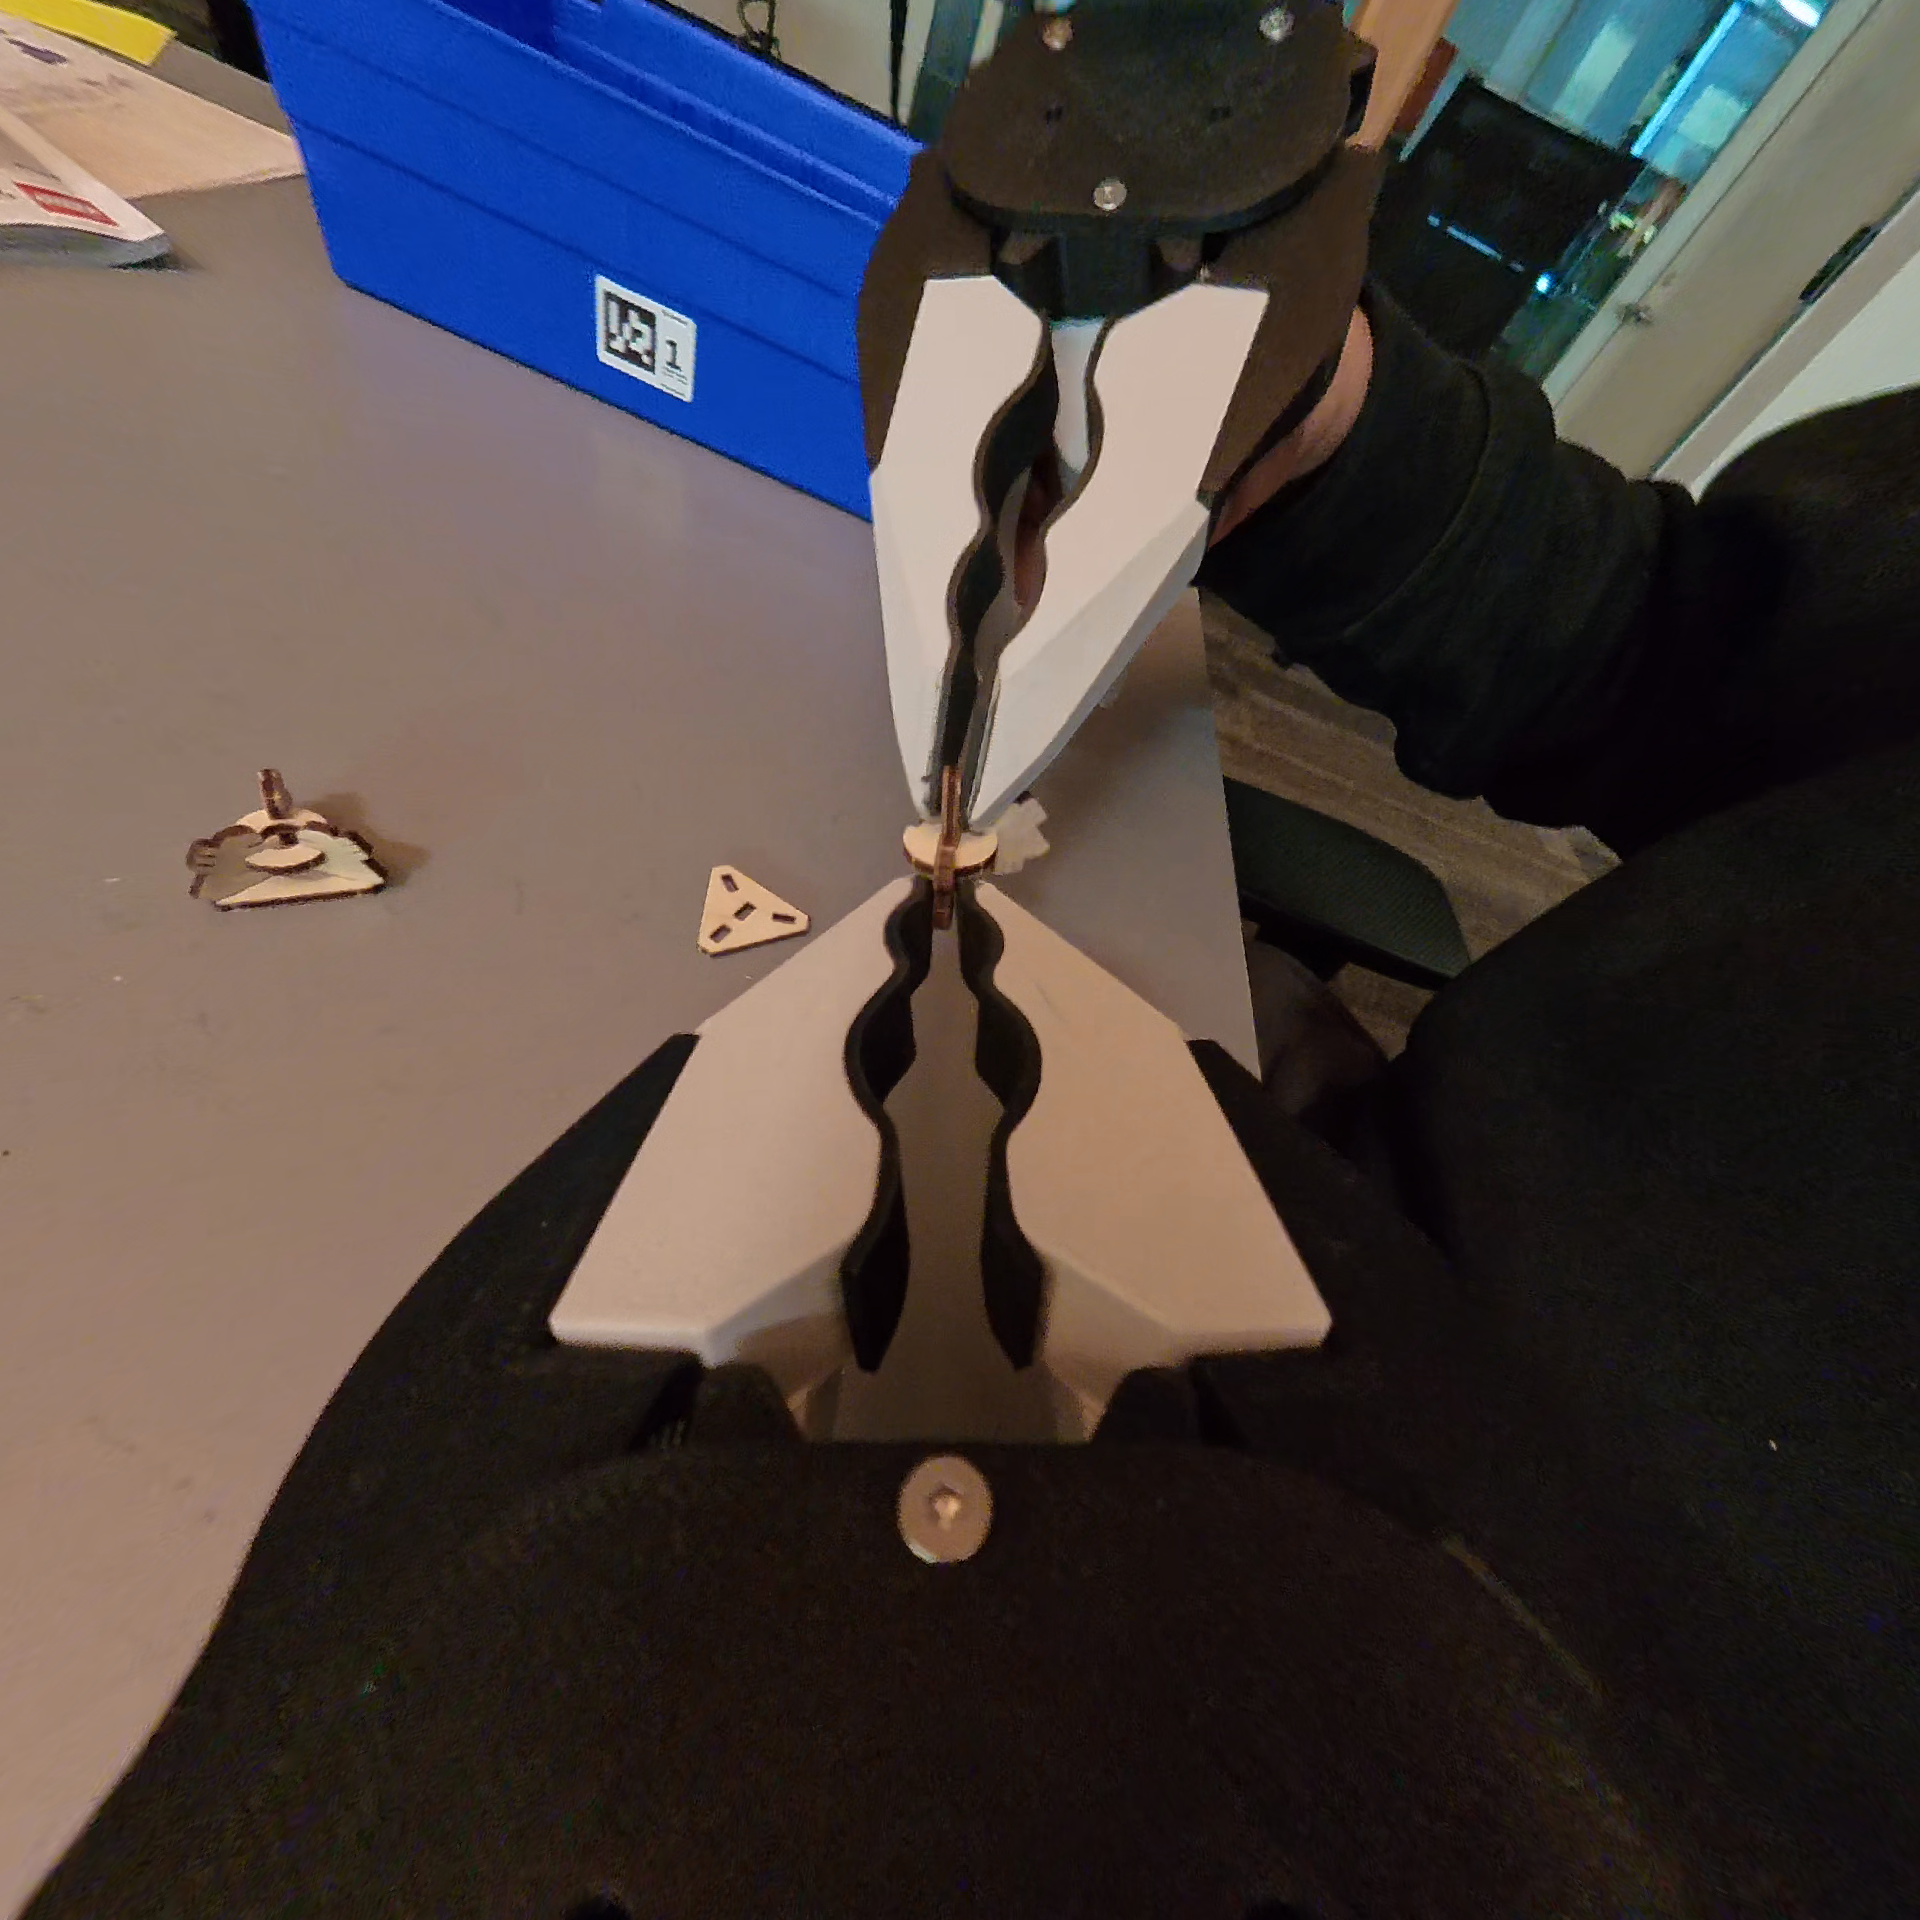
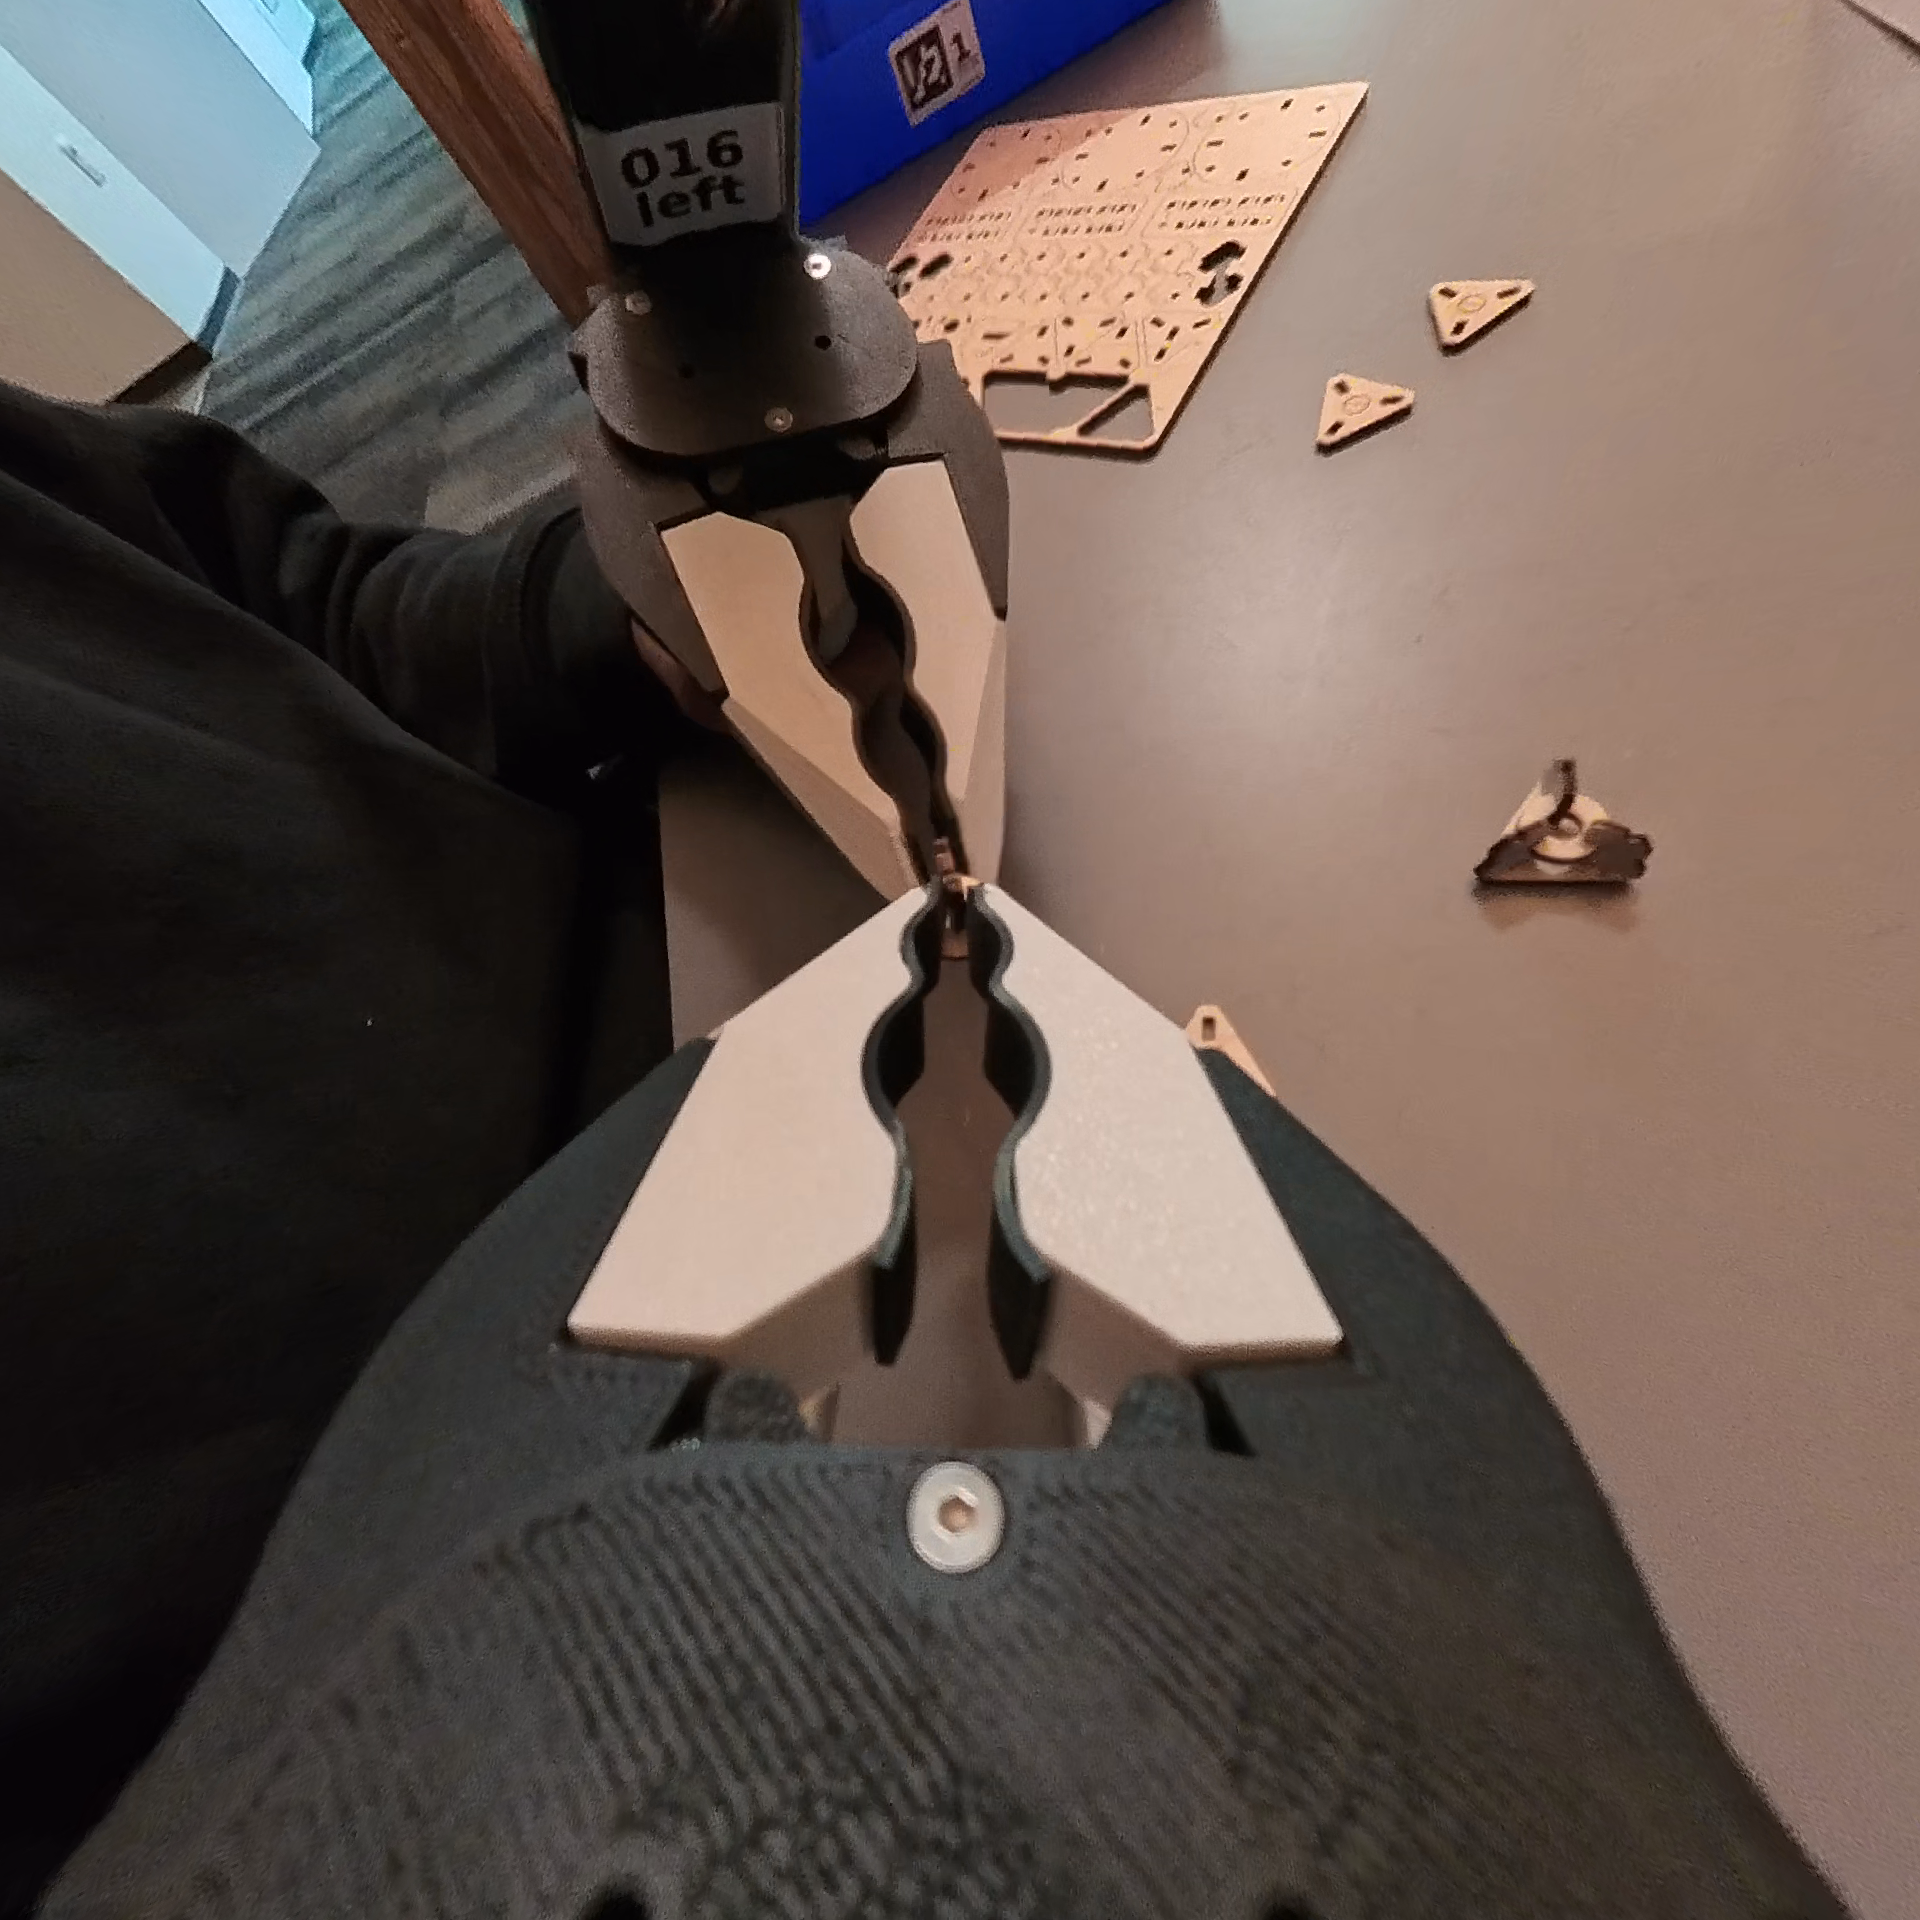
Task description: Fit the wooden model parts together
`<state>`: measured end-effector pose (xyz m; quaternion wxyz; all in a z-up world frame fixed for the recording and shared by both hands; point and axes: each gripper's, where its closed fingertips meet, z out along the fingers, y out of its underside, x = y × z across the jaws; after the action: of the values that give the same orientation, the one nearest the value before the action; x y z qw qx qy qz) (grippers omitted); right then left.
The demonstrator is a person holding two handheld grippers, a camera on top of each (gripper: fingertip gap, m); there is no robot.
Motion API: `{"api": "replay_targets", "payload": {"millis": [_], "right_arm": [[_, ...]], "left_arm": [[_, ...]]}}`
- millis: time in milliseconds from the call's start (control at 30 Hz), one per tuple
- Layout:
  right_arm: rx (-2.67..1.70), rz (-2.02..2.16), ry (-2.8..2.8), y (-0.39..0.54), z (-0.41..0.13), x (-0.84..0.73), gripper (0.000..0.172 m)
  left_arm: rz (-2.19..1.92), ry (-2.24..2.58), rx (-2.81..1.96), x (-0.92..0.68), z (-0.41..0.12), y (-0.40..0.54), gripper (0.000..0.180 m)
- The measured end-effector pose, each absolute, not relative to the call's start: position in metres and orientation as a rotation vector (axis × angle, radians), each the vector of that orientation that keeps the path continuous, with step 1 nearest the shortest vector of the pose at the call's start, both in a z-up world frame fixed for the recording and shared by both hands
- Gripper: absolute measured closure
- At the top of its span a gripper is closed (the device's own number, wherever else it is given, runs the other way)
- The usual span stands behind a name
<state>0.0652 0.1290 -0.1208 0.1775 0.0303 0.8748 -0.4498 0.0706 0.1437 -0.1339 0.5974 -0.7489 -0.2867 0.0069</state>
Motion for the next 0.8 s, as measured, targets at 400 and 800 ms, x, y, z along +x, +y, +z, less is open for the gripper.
{"api": "replay_targets", "payload": {"millis": [400, 800], "right_arm": [[0.716, -1.41, 2.445, 0.148, -0.142, 0.01, 0.17], [0.946, -1.391, 2.498, 0.146, -0.162, 0.014, 0.17]], "left_arm": [[0.164, -0.992, -1.445, 0.026, -0.123, 0.084, 0.152], [0.141, -0.966, -1.396, 0.031, -0.116, 0.081, 0.154]]}}
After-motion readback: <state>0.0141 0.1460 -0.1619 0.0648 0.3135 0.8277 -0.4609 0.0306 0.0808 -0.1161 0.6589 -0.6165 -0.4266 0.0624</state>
